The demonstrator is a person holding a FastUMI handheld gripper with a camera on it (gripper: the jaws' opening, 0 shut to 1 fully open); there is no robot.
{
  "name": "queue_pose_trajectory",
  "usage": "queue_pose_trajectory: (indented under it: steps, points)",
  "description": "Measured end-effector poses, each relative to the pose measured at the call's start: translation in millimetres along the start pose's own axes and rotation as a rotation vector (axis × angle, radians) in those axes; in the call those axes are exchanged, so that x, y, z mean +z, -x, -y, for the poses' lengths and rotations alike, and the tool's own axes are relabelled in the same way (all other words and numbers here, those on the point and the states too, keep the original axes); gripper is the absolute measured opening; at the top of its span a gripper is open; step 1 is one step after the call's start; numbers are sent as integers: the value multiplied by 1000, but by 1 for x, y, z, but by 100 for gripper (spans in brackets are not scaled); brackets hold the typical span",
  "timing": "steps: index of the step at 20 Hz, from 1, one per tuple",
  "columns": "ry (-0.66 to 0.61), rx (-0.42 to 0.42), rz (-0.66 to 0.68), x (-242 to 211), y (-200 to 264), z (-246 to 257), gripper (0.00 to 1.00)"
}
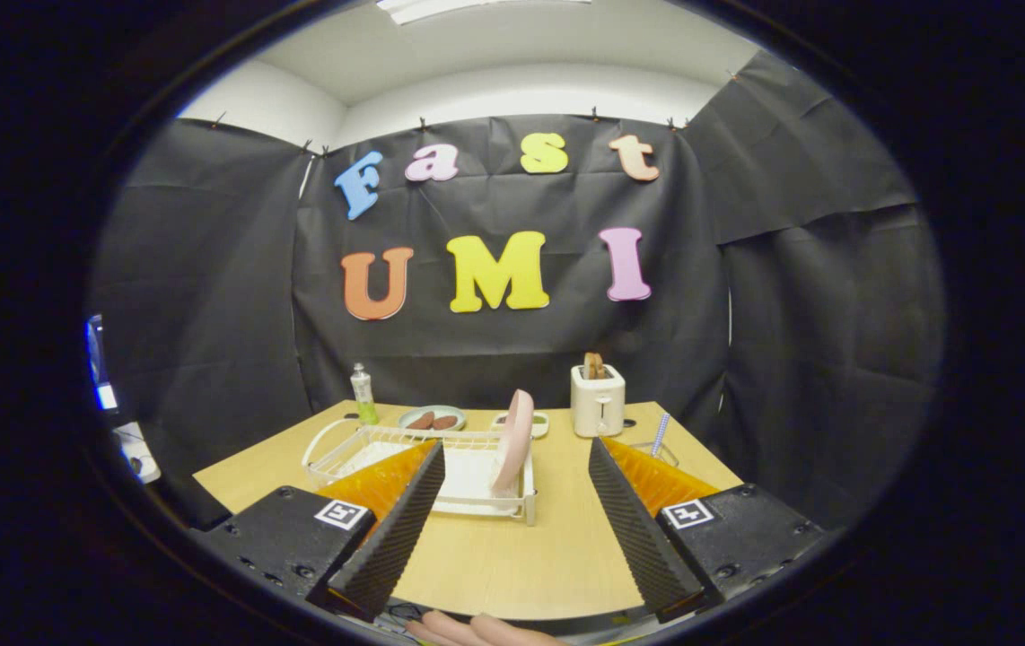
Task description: Take the plate from the dish rack, then take the spoon from the basket and place it into the plate.
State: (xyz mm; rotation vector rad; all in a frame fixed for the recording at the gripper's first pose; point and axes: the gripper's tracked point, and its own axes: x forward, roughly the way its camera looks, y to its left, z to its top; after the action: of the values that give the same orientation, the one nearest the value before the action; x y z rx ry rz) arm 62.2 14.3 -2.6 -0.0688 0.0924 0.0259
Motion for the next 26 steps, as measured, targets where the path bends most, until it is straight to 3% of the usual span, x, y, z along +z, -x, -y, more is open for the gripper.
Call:
queue_pose_trajectory:
  steps: [9, 16, 21, 22, 26]
  points:
    - [85, 37, -200, 55, -102, -15, 100]
    - [164, -71, -445, 59, -204, -1, 100]
    - [179, -161, -683, 42, -259, 5, 91]
    - [186, -178, -727, 38, -266, 6, 83]
    - [177, -236, -862, 29, -287, 9, 70]
